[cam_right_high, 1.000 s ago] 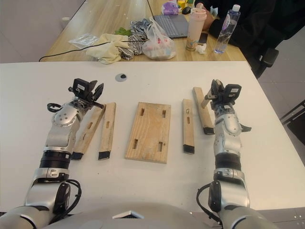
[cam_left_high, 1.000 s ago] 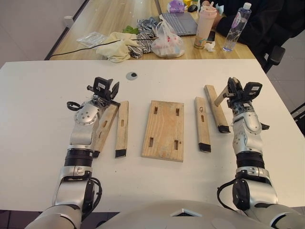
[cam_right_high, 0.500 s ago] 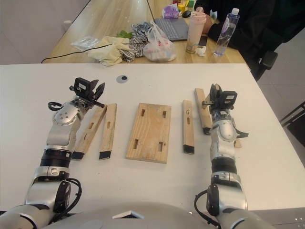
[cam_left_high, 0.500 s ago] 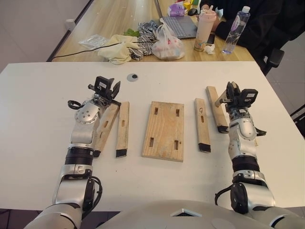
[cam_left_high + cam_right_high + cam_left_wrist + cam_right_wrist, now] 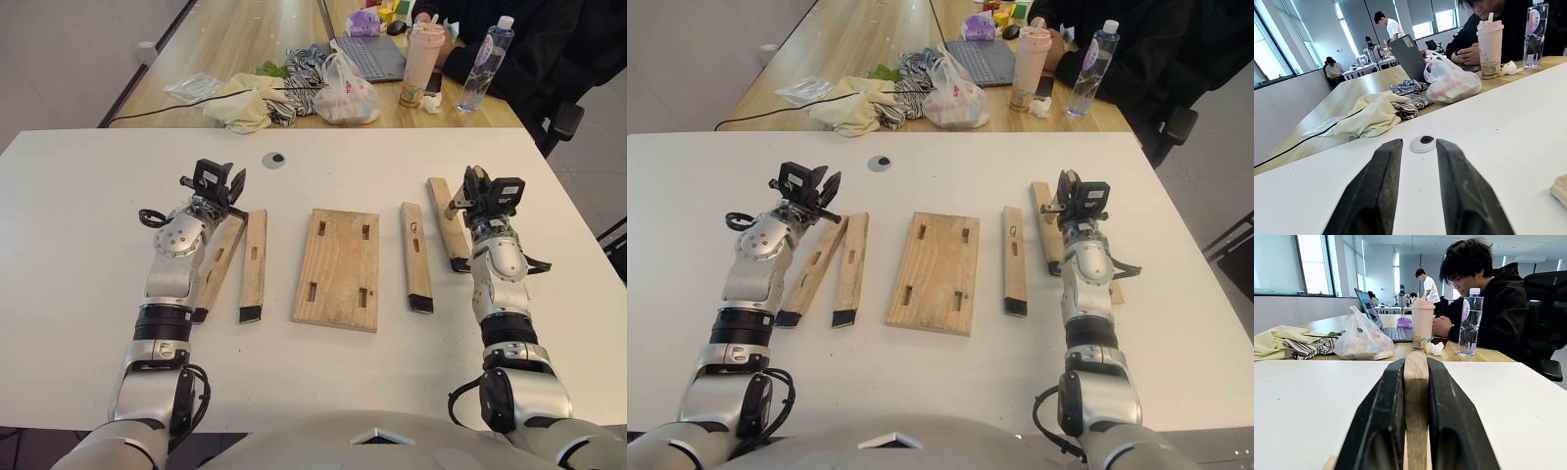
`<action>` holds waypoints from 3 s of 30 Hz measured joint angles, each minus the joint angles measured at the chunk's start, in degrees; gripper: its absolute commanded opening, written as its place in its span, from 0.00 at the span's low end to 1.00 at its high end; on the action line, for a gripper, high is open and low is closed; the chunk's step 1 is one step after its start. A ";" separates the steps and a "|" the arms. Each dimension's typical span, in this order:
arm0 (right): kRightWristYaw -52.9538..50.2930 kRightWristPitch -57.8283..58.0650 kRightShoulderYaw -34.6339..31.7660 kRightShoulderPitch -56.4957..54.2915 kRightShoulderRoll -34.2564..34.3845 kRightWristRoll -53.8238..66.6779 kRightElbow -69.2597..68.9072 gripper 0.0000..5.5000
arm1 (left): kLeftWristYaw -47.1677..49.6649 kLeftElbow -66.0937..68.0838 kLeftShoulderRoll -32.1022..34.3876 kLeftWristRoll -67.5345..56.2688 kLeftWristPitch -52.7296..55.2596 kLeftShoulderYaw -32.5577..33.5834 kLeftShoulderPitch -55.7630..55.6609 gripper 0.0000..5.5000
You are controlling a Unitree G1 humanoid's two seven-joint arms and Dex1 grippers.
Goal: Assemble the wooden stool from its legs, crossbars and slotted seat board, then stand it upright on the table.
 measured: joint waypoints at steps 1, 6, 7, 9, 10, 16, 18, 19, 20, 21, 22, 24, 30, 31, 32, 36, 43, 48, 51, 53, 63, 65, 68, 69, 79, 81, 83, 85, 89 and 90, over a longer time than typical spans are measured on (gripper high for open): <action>-0.70 3.72 0.41 2.52 0.04 -0.90 2.14 0.21 | 0.11 -0.42 -0.05 -0.01 -0.01 0.04 0.06 0.22; -1.70 7.77 1.94 6.89 -0.02 -2.22 -1.78 0.35 | 0.65 -0.82 -0.42 0.00 -0.01 0.32 0.36 0.22; -1.66 9.96 2.28 8.07 -0.10 -2.26 -4.56 0.39 | 0.67 -0.91 -0.46 0.00 -0.01 0.32 0.37 0.22; -1.42 15.56 2.75 9.56 -0.41 -2.27 -10.92 0.45 | 0.76 -1.16 -0.48 -0.03 -0.01 0.40 0.45 0.22; -1.31 19.68 3.05 10.30 -0.92 -2.27 -14.28 0.48 | 1.04 -1.36 -0.51 -0.02 -0.01 0.40 0.71 0.22; 3.82 48.33 5.36 10.49 -9.33 -2.14 -27.84 0.59 | 3.49 -4.06 -2.42 -0.02 0.00 0.47 3.91 0.22; 5.63 54.21 6.30 10.76 -11.29 -2.12 -31.21 0.59 | 4.35 -4.96 -2.68 -0.02 0.00 0.61 4.50 0.22; 6.33 55.69 6.54 11.01 -11.40 -2.13 -32.51 0.59 | 4.53 -5.08 -2.76 -0.02 0.00 0.76 4.58 0.22; 7.04 57.13 6.88 11.69 -11.39 -2.12 -33.49 0.57 | 4.68 -5.17 -2.80 -0.03 0.00 0.90 4.65 0.22; 7.56 57.90 6.89 11.99 -11.40 -1.93 -34.03 0.55 | 4.74 -5.17 -2.80 -0.03 0.00 1.04 4.73 0.22; 8.03 58.79 6.76 12.09 -11.44 -1.56 -34.24 0.52 | 4.75 -5.17 -2.79 -0.03 0.00 1.16 4.78 0.22; 8.56 59.86 6.36 12.16 -11.36 -0.99 -34.42 0.47 | 4.75 -5.20 -2.79 -0.03 0.00 1.34 4.78 0.22; 8.35 59.28 4.47 12.77 -10.92 0.17 -32.83 0.37 | 4.73 -5.15 -2.58 0.02 0.00 1.50 4.51 0.22; 7.74 57.81 4.06 12.93 -10.82 0.15 -32.17 0.37 | 4.25 -5.21 -2.53 -0.66 0.10 1.61 4.21 0.25; 7.19 55.76 3.52 13.20 -10.53 0.12 -31.57 0.37 | 2.30 -6.56 -2.76 -3.85 1.66 2.26 4.06 0.28; 6.67 48.77 2.18 13.67 -8.52 0.16 -30.94 0.37 | -5.91 -15.21 -4.79 -21.54 10.62 6.15 2.62 0.39; 19.48 41.38 5.51 -2.79 -7.97 8.09 -35.72 0.37 | -13.90 -26.83 -3.70 -59.61 34.46 13.91 -1.37 0.56; 30.99 50.49 5.84 -10.21 -6.57 24.09 -41.15 0.37 | -14.71 -25.81 -2.78 -69.73 41.18 14.81 -5.62 0.68; 37.41 57.35 5.93 -10.66 -7.18 32.29 -43.77 0.37 | -15.72 -25.95 -4.13 -70.30 40.98 14.72 -6.06 0.76; 40.46 61.37 6.38 -10.97 -8.68 36.09 -45.17 0.37 | -17.02 -26.95 -4.45 -70.01 40.29 14.18 -5.67 0.77; 50.49 69.36 8.70 -11.60 -16.08 39.51 -45.96 0.37 | -17.69 -30.33 -10.98 -77.16 35.97 16.08 -3.72 0.61; 50.56 69.38 8.82 -12.23 -16.08 39.05 -45.52 0.37 | -17.88 -30.24 -10.92 -78.15 35.69 16.97 -3.54 0.55; 51.42 69.37 8.90 -12.45 -16.08 38.85 -45.37 0.37 | -18.26 -30.29 -11.30 -78.35 35.47 16.13 -2.10 0.47; 51.52 69.37 8.90 -12.45 -16.08 38.81 -45.38 0.37 | -18.45 -30.29 -11.44 -78.30 35.47 15.70 -1.94 0.45; 51.60 69.18 11.91 -12.62 -16.57 35.74 -44.62 0.57 | -18.92 -27.48 -11.35 -77.65 32.32 17.01 -2.23 0.38; 51.77 64.73 16.27 -12.13 -20.15 28.66 -42.67 0.59 | -18.84 -26.64 -10.57 -76.02 31.25 17.83 -2.50 0.38; 51.10 58.16 21.61 -9.67 -23.78 18.01 -38.41 0.54 | -19.19 -25.77 -8.23 -75.79 31.59 18.59 -2.74 0.38; 47.58 52.08 23.97 -5.43 -25.18 9.58 -31.72 0.48 | -20.78 -25.21 -2.80 -74.64 32.95 19.81 -3.08 0.38; 32.73 43.33 17.54 -7.03 -20.09 4.70 -18.70 0.35 | -26.02 -25.50 4.51 -67.24 35.26 16.91 -0.79 0.38; 28.51 41.22 15.01 -8.78 -18.25 4.42 -15.43 0.32 | -27.04 -25.70 5.13 -66.31 35.83 16.42 0.36 0.38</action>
